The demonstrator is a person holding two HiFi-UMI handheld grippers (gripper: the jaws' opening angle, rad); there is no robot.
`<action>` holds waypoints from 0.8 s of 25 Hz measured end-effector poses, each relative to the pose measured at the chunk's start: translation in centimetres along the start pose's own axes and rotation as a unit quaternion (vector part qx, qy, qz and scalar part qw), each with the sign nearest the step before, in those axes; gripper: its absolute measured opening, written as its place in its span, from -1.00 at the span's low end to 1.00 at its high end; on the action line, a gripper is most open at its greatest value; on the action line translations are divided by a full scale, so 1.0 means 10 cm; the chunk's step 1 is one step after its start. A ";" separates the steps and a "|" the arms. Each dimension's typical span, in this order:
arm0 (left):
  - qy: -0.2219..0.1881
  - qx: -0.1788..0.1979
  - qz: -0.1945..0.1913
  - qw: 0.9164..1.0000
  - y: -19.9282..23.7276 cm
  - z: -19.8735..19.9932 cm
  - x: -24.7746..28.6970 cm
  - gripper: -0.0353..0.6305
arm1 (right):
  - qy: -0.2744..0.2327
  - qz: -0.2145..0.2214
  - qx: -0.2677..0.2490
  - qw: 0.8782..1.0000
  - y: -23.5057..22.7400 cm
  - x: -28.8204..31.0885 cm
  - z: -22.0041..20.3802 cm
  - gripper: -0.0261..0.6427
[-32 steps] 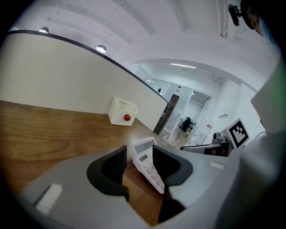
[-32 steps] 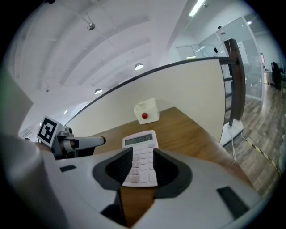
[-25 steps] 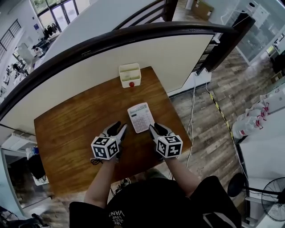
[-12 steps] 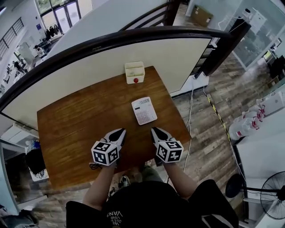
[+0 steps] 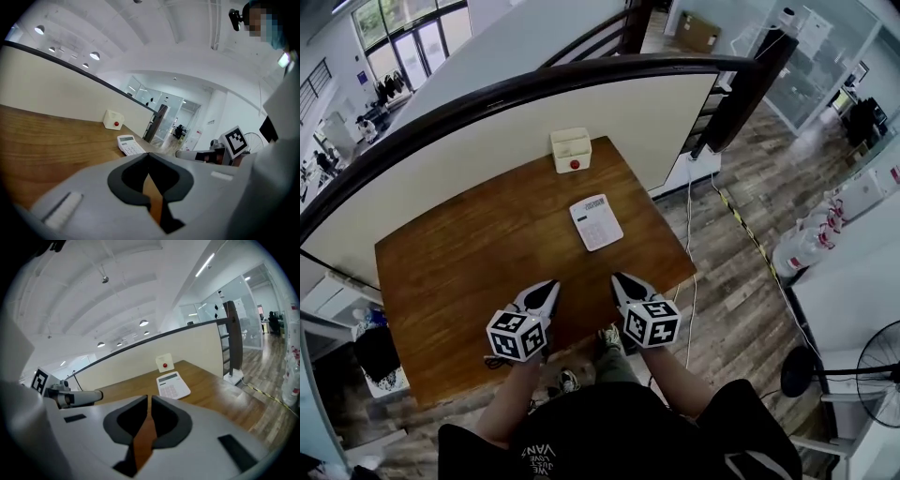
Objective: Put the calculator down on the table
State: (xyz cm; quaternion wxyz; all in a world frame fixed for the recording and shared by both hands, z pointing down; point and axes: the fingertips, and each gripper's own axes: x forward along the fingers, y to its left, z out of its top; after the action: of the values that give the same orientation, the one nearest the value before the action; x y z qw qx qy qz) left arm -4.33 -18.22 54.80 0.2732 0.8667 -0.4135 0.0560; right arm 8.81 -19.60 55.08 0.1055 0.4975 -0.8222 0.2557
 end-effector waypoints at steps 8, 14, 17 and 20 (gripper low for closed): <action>-0.003 0.008 -0.019 1.000 -0.11 -0.11 -0.26 -0.86 | -0.006 -0.017 0.006 1.000 0.20 -0.25 -0.20 -0.83; 0.004 0.014 -0.028 0.999 -0.20 -0.28 -0.42 -0.86 | -0.015 -0.031 0.011 0.999 0.31 -0.41 -0.33 -0.83; 0.013 0.024 -0.028 0.999 -0.23 -0.39 -0.51 -0.86 | -0.015 -0.037 0.015 0.999 0.36 -0.50 -0.42 -0.84; 0.016 0.026 -0.026 0.999 -0.25 -0.48 -0.62 -0.86 | -0.012 -0.040 0.018 0.999 0.43 -0.56 -0.52 -0.84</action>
State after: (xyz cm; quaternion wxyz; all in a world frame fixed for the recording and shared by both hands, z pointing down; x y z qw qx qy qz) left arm -5.87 -10.25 55.81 0.2582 0.8829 -0.3851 0.0739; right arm 7.40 -10.95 55.77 0.0974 0.5349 -0.7980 0.2598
